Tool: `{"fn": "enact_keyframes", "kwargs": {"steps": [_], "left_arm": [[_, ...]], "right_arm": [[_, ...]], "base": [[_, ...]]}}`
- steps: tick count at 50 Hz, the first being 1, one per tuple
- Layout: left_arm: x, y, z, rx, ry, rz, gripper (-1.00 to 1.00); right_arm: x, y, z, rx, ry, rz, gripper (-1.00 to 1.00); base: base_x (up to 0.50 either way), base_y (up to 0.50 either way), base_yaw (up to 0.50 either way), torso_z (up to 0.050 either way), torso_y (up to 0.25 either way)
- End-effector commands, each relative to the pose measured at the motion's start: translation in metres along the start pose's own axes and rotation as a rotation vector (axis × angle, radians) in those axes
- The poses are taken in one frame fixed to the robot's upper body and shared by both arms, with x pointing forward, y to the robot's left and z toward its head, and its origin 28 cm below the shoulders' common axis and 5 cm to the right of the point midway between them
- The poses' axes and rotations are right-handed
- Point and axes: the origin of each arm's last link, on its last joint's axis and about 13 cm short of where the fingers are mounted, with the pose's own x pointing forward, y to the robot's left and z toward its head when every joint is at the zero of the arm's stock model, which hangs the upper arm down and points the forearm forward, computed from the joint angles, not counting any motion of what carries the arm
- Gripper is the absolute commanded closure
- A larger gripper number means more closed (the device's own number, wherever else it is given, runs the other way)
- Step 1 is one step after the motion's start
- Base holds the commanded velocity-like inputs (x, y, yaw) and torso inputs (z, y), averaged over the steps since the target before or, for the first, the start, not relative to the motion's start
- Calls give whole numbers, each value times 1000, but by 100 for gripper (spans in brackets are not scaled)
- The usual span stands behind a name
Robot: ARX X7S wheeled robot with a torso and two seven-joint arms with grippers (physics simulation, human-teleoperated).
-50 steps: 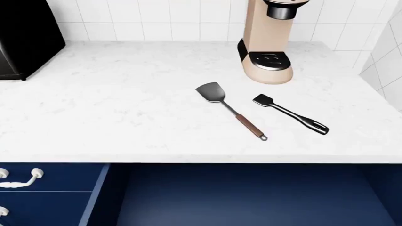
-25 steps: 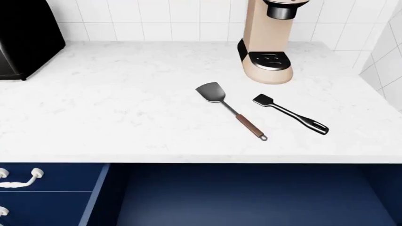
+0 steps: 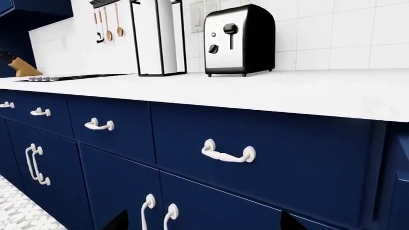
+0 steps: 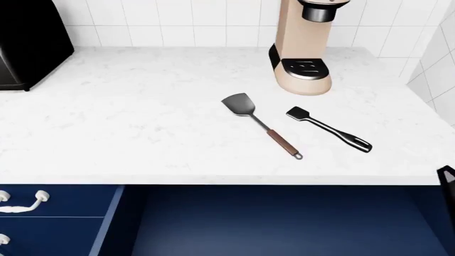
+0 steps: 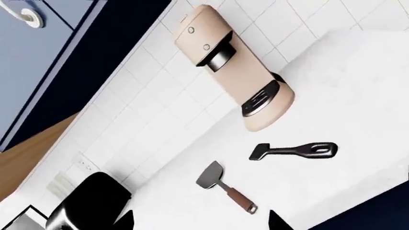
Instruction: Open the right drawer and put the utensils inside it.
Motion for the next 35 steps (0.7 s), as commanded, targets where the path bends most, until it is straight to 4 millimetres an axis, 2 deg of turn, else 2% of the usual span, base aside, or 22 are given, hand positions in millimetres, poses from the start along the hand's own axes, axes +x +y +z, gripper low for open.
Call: {"fn": "enact_keyframes", "kwargs": {"steps": [1,6,11,13,15,16,17,18,19,20,21,22,24,25,27,28,30,35], "left_arm": [[1,-1,0,-3,-5,3,-100],[0,-2,-1,-6,-8,11,-100],[-4,-4,-3,-11,-10,34,-100],[-5,-6,-4,-18,-9,44,-100],[-6,-7,-5,-20,-12,57,-100],[-7,-8,-5,-24,-11,63,-100],[-7,-8,-5,-25,-10,65,-100],[-6,-9,-5,-28,-15,68,-100],[-6,-10,-4,-33,-18,70,-100],[-5,-10,-4,-35,-19,71,-100],[-5,-11,-4,-38,-22,73,-100],[-5,-12,-3,-42,-26,75,-100],[-4,-12,-3,-44,-29,77,-100],[-4,-12,-3,-46,-32,80,-100],[-4,-13,-3,-51,-34,83,-100],[-4,-14,-2,-54,-33,85,-100],[-4,-14,-2,-56,-33,81,-100],[-3,-13,-2,-50,-49,73,-100]], "right_arm": [[36,32,21,-129,-15,-12,-100],[51,54,34,-257,-10,-39,-100],[62,70,40,-306,-8,-1,-100],[69,72,41,-303,-29,12,-100],[76,73,47,-307,-28,-47,-100],[76,73,50,-394,-71,-58,-100],[77,75,54,-321,-31,-52,-100],[77,77,60,-341,-47,-38,-100],[87,55,57,-280,-20,-240,-100],[100,41,44,-260,50,-357,-100],[110,40,21,-292,166,-348,-100],[119,42,11,-421,231,-350,-100],[126,68,37,-538,24,-247,-100],[128,84,55,-534,-41,-200,-100],[117,116,87,-550,-213,-96,-100],[123,114,88,-582,-214,-157,-100],[127,113,89,-559,-204,-139,-100],[135,126,104,-651,-243,-178,-100]], "base": [[0,0,0,0,0],[0,0,0,0,0],[0,0,0,0,0],[0,0,0,0,0],[0,0,0,0,0],[0,0,0,0,0],[0,0,0,0,0],[0,0,0,0,0],[0,0,0,0,0],[0,0,0,0,0],[0,0,0,0,0],[0,0,0,0,0],[0,0,0,0,0],[0,0,0,0,0],[0,0,0,0,0],[0,0,0,0,0],[0,0,0,0,0],[0,0,0,0,0]]}}
